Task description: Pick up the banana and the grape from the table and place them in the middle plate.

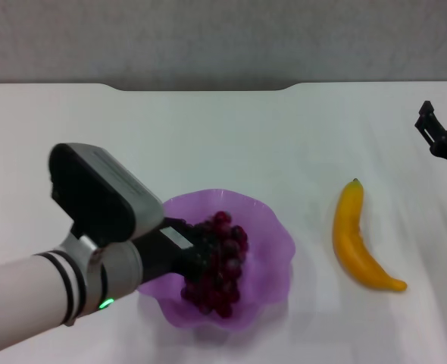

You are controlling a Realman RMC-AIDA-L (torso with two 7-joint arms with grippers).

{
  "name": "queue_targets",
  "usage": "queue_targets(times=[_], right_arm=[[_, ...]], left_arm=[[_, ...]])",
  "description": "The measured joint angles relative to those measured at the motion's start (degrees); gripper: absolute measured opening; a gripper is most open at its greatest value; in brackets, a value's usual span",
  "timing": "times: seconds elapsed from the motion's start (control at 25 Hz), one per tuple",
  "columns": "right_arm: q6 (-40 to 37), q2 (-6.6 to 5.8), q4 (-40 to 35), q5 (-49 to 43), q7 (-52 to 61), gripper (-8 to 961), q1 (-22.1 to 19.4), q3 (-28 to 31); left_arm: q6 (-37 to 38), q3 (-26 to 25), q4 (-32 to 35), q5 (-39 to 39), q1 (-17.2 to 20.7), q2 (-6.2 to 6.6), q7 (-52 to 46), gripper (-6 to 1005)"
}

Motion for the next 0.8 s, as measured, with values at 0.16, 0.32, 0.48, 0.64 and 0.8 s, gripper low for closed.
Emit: queue_targets(times=[0.16, 0.32, 0.48, 0.64, 0.8], right_arm=[[0.0, 0.00, 0.0, 0.0, 0.0, 884, 0.0, 0.0], [0.0, 0.00, 0.0, 0.0, 0.0, 884, 0.0, -0.1], [0.0, 0.00, 0.0, 0.0, 0.0, 883, 0.0, -0.2], [0.0, 0.00, 0.0, 0.0, 0.0, 883, 0.0, -0.2], [0.0, 0.00, 0.1, 0.0, 0.0, 883, 0.0, -0.2]], left_arm=[[-0.8, 1.0, -1.5, 0.0, -1.6, -0.04, 0.0, 108], [-0.1, 1.4, -2.9, 0.2, -2.6, -0.11, 0.1, 201], [0.0, 1.3, -4.0, 0.2, -3.7, -0.11, -0.1, 354], [0.3, 1.1, -4.4, 0.2, -4.2, -0.18, -0.1, 473], [1.4, 1.1, -3.7, 0.2, -4.0, -0.19, -0.3, 609]])
